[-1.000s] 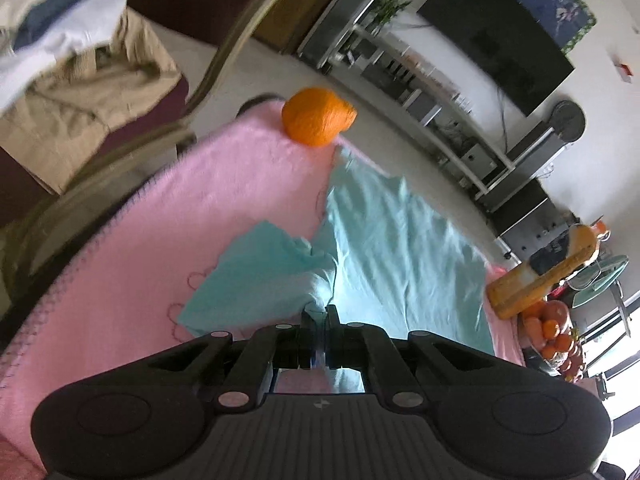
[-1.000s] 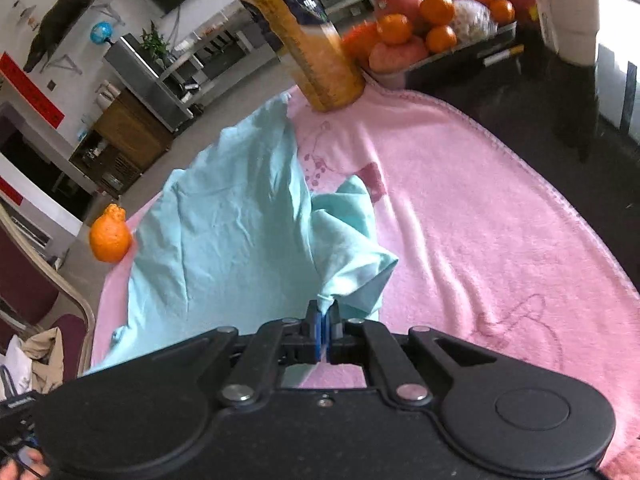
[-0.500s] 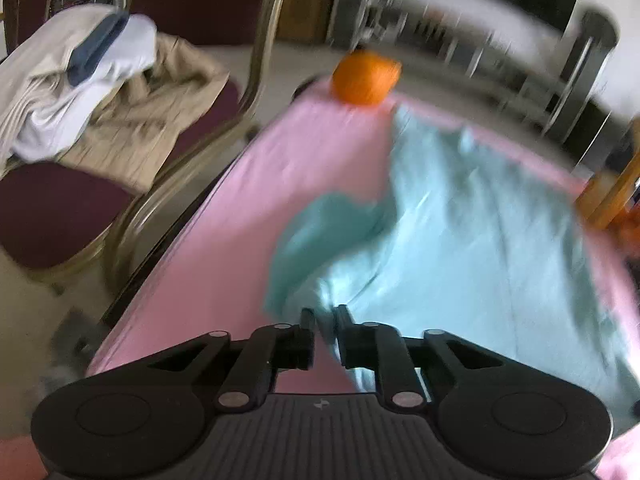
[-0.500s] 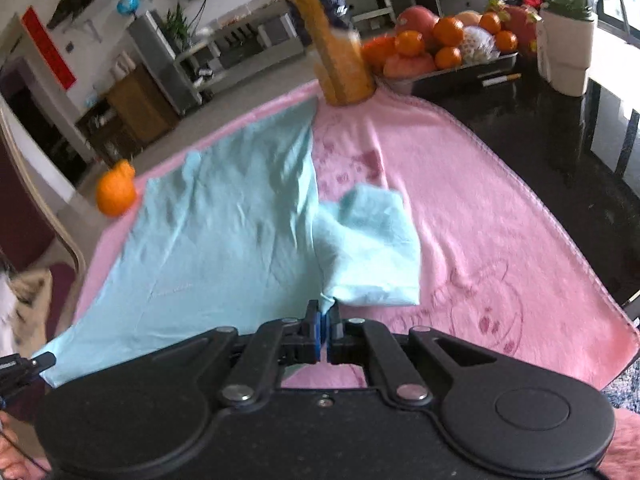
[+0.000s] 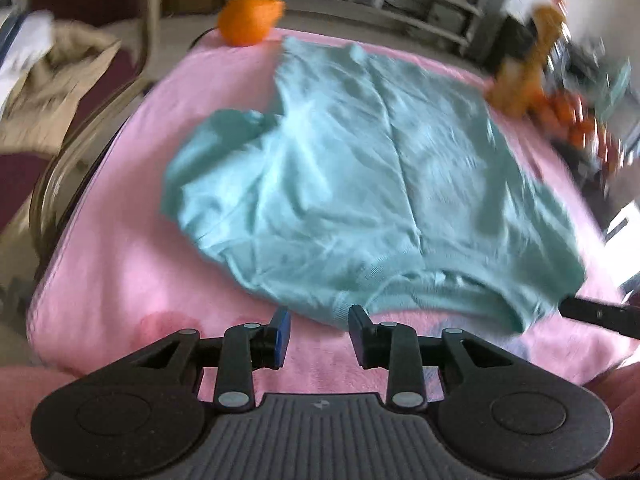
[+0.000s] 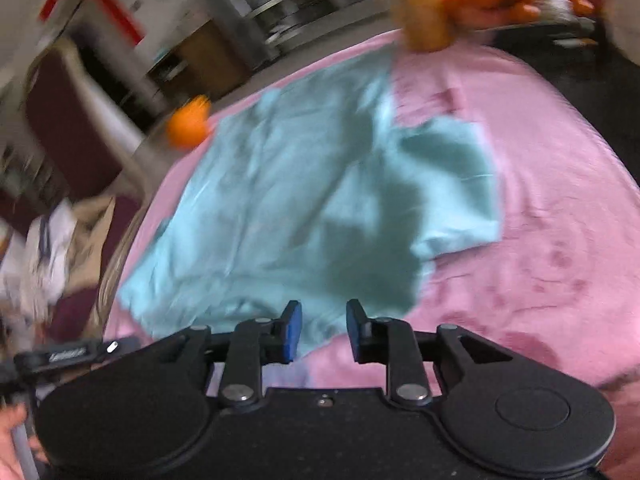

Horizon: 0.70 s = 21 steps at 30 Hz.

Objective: Fold clothes

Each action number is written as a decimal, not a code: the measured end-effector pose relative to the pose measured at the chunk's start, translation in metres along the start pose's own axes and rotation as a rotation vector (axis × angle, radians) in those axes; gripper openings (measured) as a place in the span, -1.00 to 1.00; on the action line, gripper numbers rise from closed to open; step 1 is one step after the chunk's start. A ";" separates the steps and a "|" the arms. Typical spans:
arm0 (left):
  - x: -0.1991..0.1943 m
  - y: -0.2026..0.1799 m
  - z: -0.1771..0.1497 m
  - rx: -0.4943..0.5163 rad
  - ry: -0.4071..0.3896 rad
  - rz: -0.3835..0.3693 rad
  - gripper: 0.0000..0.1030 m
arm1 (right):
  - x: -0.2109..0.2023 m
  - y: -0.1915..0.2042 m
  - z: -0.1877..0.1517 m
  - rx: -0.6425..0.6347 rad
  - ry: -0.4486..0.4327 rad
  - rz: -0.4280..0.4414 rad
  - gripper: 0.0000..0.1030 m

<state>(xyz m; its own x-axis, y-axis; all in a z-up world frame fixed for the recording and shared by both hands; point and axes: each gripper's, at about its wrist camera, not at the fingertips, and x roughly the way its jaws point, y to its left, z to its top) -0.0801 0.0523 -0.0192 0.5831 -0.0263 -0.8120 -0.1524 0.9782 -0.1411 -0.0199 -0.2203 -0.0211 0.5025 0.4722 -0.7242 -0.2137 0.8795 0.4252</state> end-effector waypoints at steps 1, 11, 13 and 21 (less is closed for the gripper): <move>0.003 -0.006 -0.001 0.030 0.002 0.013 -0.39 | 0.005 0.007 -0.002 -0.040 0.017 -0.007 -0.41; 0.019 -0.028 -0.005 0.206 -0.007 0.089 -0.86 | 0.043 0.052 -0.024 -0.347 0.086 -0.217 -0.84; 0.007 -0.026 -0.005 0.193 -0.026 0.072 -0.86 | 0.031 0.049 -0.022 -0.325 0.063 -0.184 -0.85; 0.010 -0.033 -0.012 0.244 0.046 0.086 -0.64 | 0.033 0.045 -0.023 -0.341 0.147 -0.172 -0.79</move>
<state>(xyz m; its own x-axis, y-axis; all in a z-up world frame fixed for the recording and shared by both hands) -0.0792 0.0169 -0.0293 0.5388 0.0555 -0.8406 -0.0002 0.9978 0.0658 -0.0323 -0.1634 -0.0387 0.4356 0.2979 -0.8494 -0.4144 0.9041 0.1045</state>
